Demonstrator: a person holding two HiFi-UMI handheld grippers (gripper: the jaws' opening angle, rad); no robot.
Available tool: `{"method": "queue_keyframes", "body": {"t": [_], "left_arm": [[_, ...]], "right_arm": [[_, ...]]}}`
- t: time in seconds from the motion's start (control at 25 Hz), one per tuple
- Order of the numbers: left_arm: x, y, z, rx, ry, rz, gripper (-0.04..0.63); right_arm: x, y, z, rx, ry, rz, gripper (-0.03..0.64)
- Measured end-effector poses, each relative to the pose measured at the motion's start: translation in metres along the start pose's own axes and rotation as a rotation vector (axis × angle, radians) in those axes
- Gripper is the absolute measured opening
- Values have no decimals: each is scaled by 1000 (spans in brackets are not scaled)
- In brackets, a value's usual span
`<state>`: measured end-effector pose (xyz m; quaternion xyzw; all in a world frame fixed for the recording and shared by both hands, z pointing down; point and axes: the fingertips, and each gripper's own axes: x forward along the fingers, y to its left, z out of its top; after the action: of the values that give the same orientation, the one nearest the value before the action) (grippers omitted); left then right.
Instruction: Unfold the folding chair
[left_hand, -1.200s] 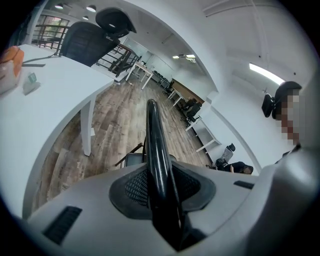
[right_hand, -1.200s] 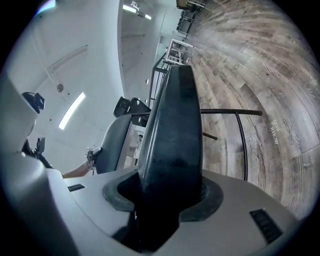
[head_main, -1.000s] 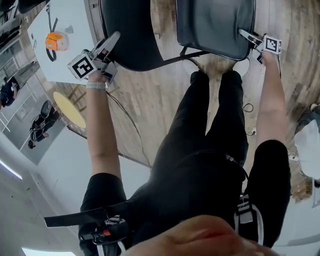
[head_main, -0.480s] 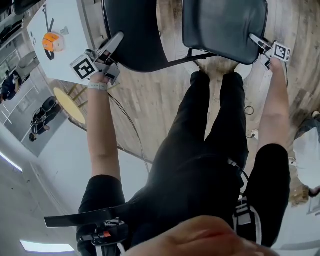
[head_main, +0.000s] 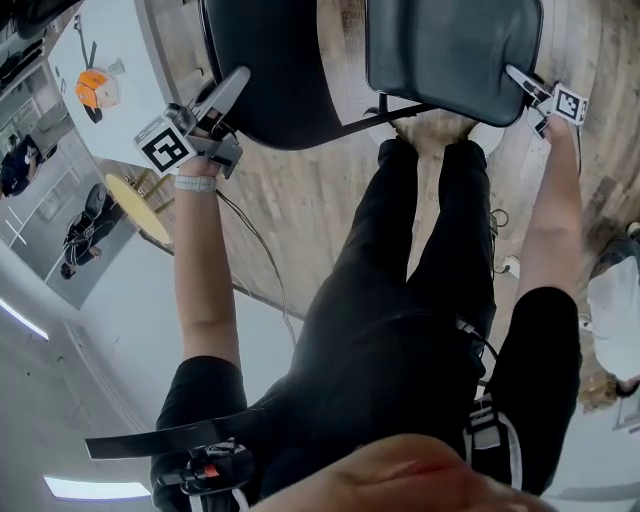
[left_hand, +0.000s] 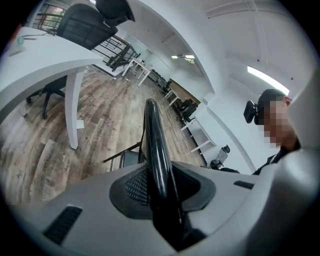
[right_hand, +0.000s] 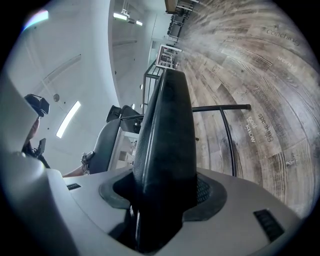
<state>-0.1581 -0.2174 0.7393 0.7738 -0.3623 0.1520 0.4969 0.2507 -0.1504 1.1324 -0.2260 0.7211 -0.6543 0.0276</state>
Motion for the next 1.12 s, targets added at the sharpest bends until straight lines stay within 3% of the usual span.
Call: {"method": "queue_keyframes", "body": {"t": [0.2,0.32,0.52,0.6,0.76,0.88,1.0,1.12], "left_arm": [[2,0,5,4,-41,11,97],[0,0,8,64,-84,56,103],[-14,12,15,182,-140,252,177],[-25,11,18,244,-145,336,202],[-55,-12,35,390,-191,478,204],[-67,-47,43,411,-226,450,202],[-59,-87,44,524,-221,397,201],[-49,-131,45,604,-220,293,192]], "right_arm": [[0,4,5,-22,-22,36,252],[0,11,4,-24,-19,31,281],[-19,1,12,-90,50,-165,327],[-35,2,18,-109,40,-237,328],[-66,38,43,-255,-35,-334,328],[-75,91,51,-337,-109,-345,327],[-90,157,51,-407,-157,-353,325],[-100,241,54,-486,-217,-329,322]]}}
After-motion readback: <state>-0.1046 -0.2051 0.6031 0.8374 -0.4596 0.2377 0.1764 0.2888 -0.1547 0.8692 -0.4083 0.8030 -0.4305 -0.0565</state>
